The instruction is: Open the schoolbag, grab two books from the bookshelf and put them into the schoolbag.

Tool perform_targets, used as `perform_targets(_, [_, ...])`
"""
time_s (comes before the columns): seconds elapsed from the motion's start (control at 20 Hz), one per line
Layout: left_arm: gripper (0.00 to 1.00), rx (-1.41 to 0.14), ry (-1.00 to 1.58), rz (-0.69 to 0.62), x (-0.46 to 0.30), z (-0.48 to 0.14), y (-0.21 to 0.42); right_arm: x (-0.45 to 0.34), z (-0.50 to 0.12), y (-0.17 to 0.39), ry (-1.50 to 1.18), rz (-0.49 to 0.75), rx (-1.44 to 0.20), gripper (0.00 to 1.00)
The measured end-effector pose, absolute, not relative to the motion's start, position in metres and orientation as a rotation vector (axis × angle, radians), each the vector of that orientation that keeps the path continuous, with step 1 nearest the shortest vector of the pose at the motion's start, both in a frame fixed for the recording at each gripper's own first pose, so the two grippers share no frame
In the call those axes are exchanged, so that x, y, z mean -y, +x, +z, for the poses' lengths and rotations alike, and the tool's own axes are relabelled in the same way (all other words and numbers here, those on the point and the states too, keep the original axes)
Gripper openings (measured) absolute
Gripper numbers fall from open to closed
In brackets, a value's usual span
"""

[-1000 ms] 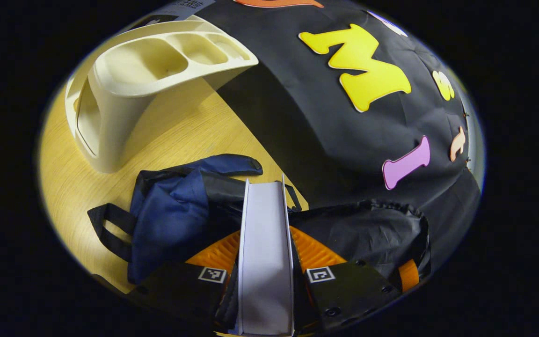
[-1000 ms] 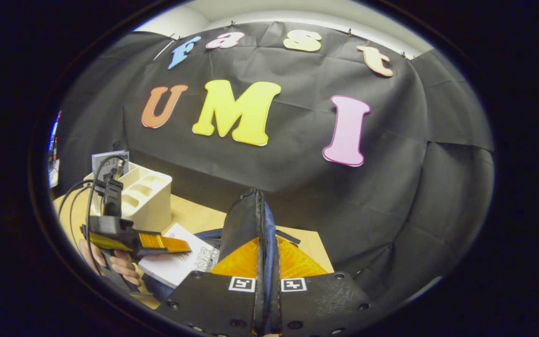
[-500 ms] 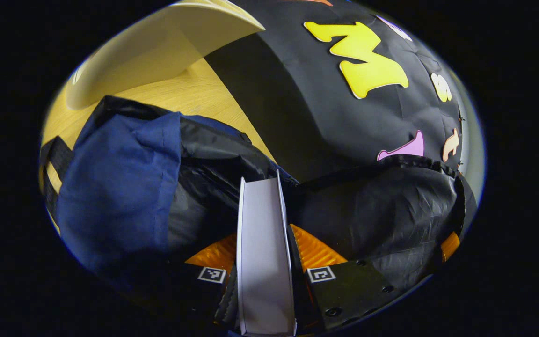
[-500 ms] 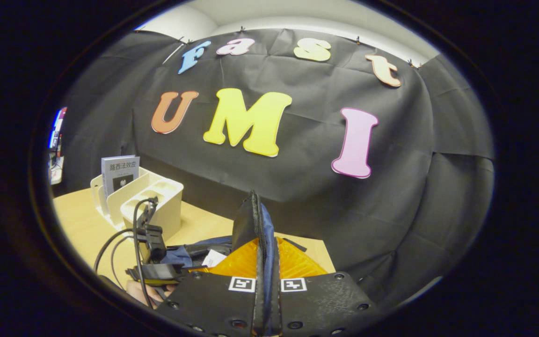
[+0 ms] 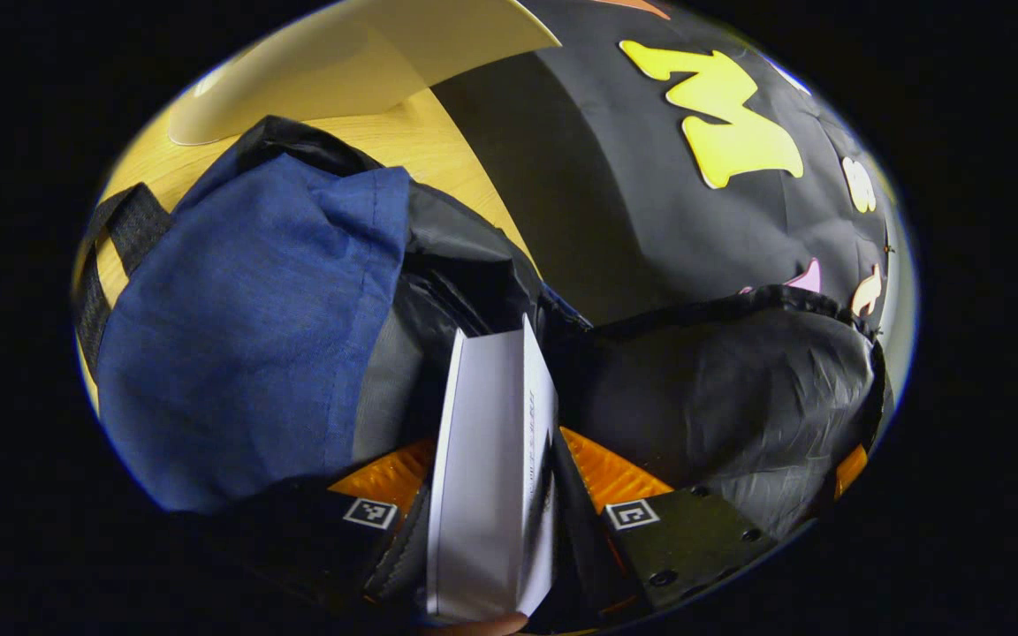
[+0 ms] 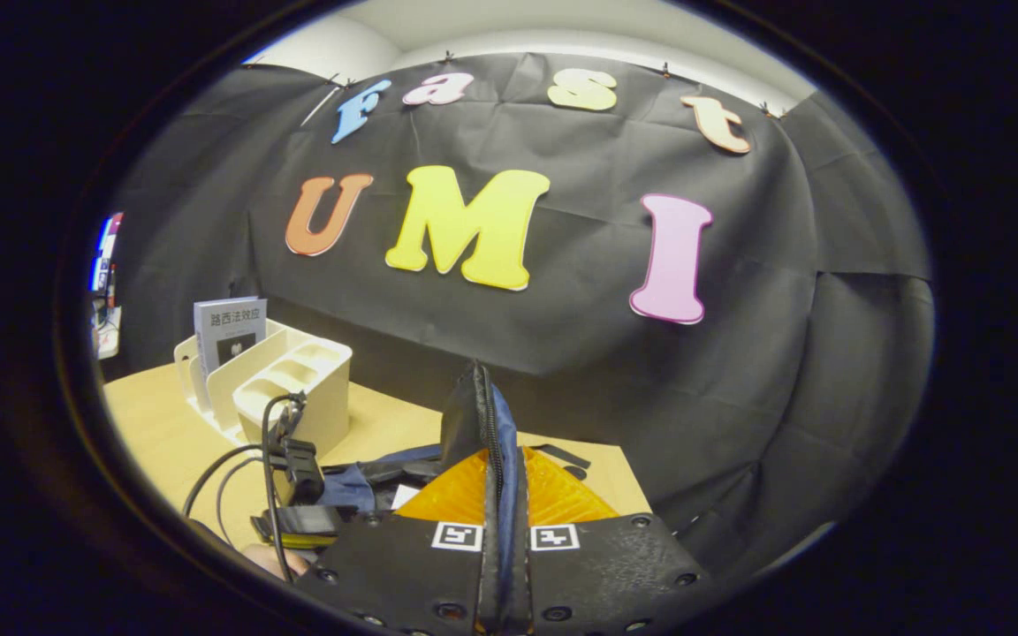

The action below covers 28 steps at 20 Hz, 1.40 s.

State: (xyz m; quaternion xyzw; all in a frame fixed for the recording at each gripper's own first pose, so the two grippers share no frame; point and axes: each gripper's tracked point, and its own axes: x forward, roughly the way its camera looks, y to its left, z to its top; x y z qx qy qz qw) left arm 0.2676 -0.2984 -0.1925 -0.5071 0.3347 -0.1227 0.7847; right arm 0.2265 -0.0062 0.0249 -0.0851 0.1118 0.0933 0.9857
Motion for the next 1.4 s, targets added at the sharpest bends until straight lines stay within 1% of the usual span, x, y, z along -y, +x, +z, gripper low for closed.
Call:
perform_targets(0.2, [0.81,-0.747,-0.95,-0.272,0.294,-0.195,0.255,0.016,0.02,0.222,-0.172,0.156,-0.235,0.05])
perform_targets(0.4, [0.86,-0.783,-0.858,-0.342,0.289,-0.192,0.237,0.021,0.015,0.218,-0.183,0.132,-0.241,0.05])
perform_targets(0.5, [0.87,-0.797,-0.805,-0.34,0.277,-0.194,0.229,0.022,0.012,0.215,-0.188,0.121,-0.249,0.05])
perform_targets(0.7, [0.87,-0.777,-0.667,-0.314,0.244,-0.192,0.211,0.023,0.012,0.207,-0.193,0.098,-0.246,0.05])
perform_targets(0.9, [0.87,-0.739,-0.477,-0.284,0.205,-0.192,0.191,0.013,0.004,0.201,-0.177,0.129,-0.265,0.05])
perform_targets(1.15, [0.87,-0.714,-0.3,-0.234,0.14,-0.184,0.16,0.013,0.005,0.203,-0.206,0.111,-0.281,0.05])
perform_targets(1.4, [0.87,-0.593,-0.169,-0.154,0.068,-0.15,0.155,-0.002,-0.001,0.203,-0.212,0.115,-0.293,0.05])
